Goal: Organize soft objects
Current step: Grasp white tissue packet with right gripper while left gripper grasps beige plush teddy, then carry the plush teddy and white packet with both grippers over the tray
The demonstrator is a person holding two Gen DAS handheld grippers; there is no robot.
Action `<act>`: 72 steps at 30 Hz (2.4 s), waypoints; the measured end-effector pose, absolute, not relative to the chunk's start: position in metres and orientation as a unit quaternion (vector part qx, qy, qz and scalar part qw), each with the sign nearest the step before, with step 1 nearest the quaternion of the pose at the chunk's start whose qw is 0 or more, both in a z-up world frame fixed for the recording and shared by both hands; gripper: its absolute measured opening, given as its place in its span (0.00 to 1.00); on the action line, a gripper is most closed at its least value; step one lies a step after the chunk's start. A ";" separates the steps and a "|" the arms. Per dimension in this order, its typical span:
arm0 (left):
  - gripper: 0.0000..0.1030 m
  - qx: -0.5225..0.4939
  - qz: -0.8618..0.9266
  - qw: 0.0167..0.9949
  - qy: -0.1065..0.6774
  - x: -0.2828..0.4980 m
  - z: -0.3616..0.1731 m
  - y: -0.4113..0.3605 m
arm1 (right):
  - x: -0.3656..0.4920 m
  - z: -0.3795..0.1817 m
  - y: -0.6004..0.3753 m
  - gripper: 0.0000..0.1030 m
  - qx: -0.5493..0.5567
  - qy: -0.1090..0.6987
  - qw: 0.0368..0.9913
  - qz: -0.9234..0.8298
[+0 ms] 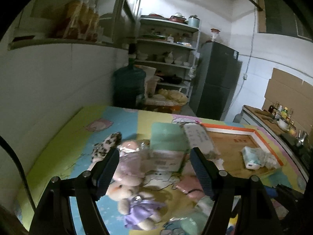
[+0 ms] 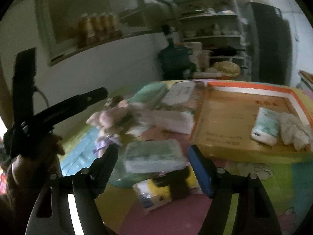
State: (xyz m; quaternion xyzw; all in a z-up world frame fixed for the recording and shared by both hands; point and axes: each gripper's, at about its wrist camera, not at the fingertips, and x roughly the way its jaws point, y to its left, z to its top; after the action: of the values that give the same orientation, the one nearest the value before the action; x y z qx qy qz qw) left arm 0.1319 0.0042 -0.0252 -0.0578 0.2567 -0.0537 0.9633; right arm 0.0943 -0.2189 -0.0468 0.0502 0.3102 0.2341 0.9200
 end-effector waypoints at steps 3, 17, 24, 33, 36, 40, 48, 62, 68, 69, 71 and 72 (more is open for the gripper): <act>0.73 -0.059 -0.051 0.962 0.263 0.130 -0.029 0.011 | 0.086 -0.046 -0.203 0.73 -0.018 0.307 0.920 0.245; 0.73 -0.067 -0.030 0.961 0.268 0.120 -0.039 0.038 | 0.079 -0.080 -0.161 0.62 -0.418 0.239 0.851 0.211; 0.73 -0.061 -0.023 0.962 0.265 0.112 -0.044 0.058 | 0.094 -0.091 -0.156 0.21 -0.436 0.252 0.832 0.233; 0.73 -0.073 -0.068 0.952 0.288 0.129 -0.057 0.072 | 0.099 -0.048 -0.184 0.15 -0.248 0.269 0.890 0.273; 0.73 -0.089 -0.062 0.949 0.297 0.137 -0.063 0.080 | 0.100 -0.038 -0.191 0.14 -0.173 0.271 0.902 0.289; 0.73 -0.109 -0.062 0.943 0.309 0.143 -0.071 0.090 | 0.102 -0.038 -0.190 0.14 -0.121 0.268 0.911 0.289; 0.73 -0.107 -0.087 0.936 0.324 0.163 -0.082 0.093 | 0.103 -0.032 -0.193 0.14 -0.044 0.261 0.916 0.302; 0.46 -0.113 -0.101 0.938 0.311 0.161 -0.093 0.095 | 0.109 -0.034 -0.192 0.14 -0.004 0.274 0.912 0.303; 0.45 -0.119 -0.104 0.946 0.284 0.148 -0.082 0.095 | 0.109 -0.032 -0.191 0.14 -0.001 0.272 0.913 0.305; 0.45 -0.120 -0.104 0.947 0.279 0.146 -0.079 0.096 | 0.108 -0.032 -0.191 0.14 -0.001 0.271 0.913 0.305; 0.45 -0.121 -0.107 0.948 0.273 0.144 -0.073 0.096 | 0.108 -0.031 -0.192 0.14 0.000 0.270 0.913 0.305; 0.45 -0.121 -0.109 0.949 0.269 0.142 -0.069 0.095 | 0.107 -0.030 -0.193 0.14 0.001 0.269 0.914 0.305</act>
State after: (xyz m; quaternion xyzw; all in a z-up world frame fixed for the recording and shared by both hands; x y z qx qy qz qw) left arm 0.1419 0.0948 -0.0692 -0.1208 0.2687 -0.1090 0.9494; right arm 0.1072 -0.1934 -0.0302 0.0007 0.2690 0.3050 0.9136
